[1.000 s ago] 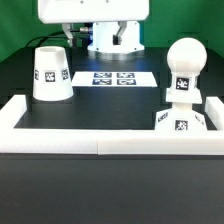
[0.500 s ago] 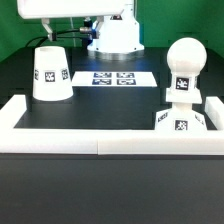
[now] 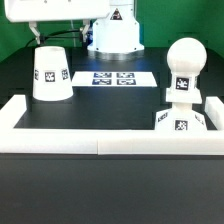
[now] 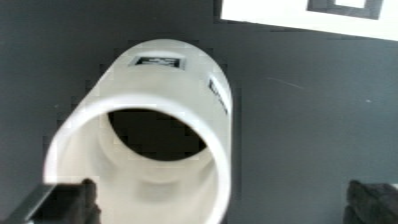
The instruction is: Assemble lamp
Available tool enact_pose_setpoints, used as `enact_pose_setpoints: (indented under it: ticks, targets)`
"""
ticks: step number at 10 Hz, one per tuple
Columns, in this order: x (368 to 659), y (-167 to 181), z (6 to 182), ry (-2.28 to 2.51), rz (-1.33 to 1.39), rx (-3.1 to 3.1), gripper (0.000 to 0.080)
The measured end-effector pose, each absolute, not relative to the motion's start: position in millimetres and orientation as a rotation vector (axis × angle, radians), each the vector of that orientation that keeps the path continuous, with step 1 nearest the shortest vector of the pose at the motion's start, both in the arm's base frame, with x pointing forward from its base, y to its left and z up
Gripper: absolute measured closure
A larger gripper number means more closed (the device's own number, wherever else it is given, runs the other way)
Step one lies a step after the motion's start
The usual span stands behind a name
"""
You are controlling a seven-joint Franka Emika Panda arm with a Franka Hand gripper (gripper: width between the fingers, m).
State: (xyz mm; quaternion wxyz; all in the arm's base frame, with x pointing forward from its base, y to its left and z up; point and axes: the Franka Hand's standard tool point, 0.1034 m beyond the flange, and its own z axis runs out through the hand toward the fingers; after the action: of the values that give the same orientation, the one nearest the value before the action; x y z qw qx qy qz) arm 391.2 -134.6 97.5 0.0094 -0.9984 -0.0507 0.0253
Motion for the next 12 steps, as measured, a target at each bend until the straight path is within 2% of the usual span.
enact_pose_setpoints:
  ticks: [5,9,10,11,12]
  targets:
    - [391,-126,89.1,-0.188,0.104,-3.119,0.0101]
    - [388,-125,75.7,-0.202,0.127,-3.126,0.0101]
    - [388,-125,75.7,-0.202,0.128,-3.126,0.0218]
    - [388,-125,75.6,-0.203,0.129,-3.126,0.0218]
    - [388,-125,75.6,-0.203,0.129,-3.126,0.0355]
